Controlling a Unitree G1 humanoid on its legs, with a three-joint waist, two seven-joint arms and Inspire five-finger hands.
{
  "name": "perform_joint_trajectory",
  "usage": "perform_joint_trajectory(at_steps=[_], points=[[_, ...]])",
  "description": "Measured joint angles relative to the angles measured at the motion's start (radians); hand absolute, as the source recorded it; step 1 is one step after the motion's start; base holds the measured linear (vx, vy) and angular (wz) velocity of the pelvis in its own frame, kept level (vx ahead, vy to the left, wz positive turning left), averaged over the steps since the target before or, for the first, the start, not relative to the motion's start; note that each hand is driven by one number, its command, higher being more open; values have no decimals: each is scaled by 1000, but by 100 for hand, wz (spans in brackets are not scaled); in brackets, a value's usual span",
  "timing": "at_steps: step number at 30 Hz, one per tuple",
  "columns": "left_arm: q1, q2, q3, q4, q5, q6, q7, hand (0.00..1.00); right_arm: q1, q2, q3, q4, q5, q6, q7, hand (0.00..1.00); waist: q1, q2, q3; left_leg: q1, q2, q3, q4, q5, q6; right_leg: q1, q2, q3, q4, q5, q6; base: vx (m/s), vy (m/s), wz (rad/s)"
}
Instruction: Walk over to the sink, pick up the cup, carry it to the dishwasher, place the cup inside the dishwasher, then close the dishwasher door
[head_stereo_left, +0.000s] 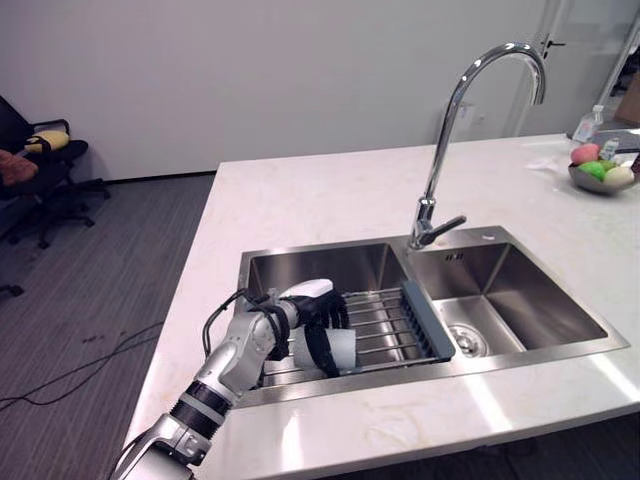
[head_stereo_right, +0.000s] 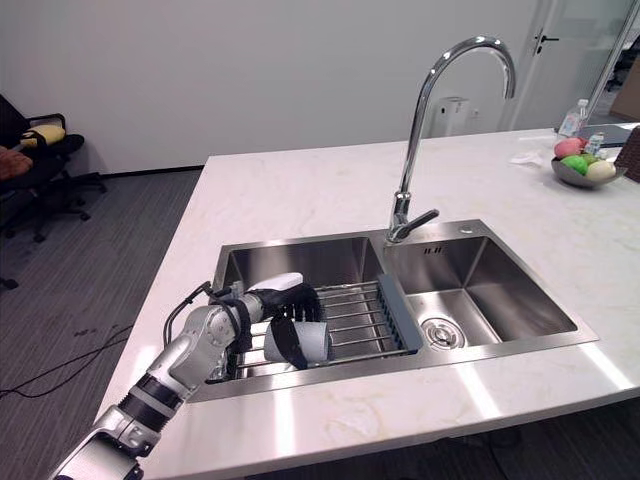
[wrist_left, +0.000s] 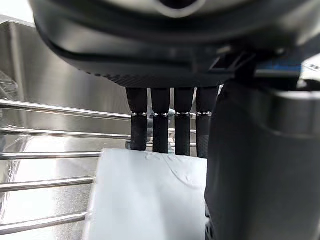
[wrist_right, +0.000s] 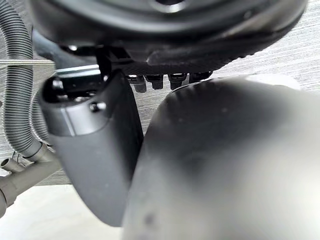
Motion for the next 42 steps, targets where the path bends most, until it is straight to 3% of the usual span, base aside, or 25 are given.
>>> perform_joint_trajectory(at_steps=[8,14,15,20,27,42], points=[[-1,-2,15,18,19,-22,0,0,-8,-2,-1,-1,-28,15,22,100,-1,0,0,2,0,2,0,0,0,1,0,2,0,1,-2,-32,-24,-1],[5,6,19,45,-15,-65,69,0,-8,-5,-1,-1,-29,15,26,100,-1,2,0,2,0,2,0,0,0,0,-1,2,0,1,-2,-11,-9,0],[10,10,26,62,-62,-72,92,100,-8,-6,-1,-1,-29,14,27,100,-1,2,0,2,0,2,0,0,0,0,0,2,0,1,-2,0,0,0],[28,42,44,63,-206,-79,108,100,-8,-7,-3,-1,-29,11,32,100,0,5,2,2,1,2,0,0,0,0,1,2,0,1,-2,0,0,0],[48,109,66,65,-342,-32,55,100,-8,-7,-12,-2,-28,-11,41,100,-1,12,14,0,2,4,0,0,-1,-3,2,1,0,1,-2,0,0,0],[155,166,118,-152,-411,-62,69,100,24,-11,-31,1,-9,-49,42,100,38,9,17,-6,0,-18,0,2,3,4,-3,-30,4,1,-1,-22,-17,3]])
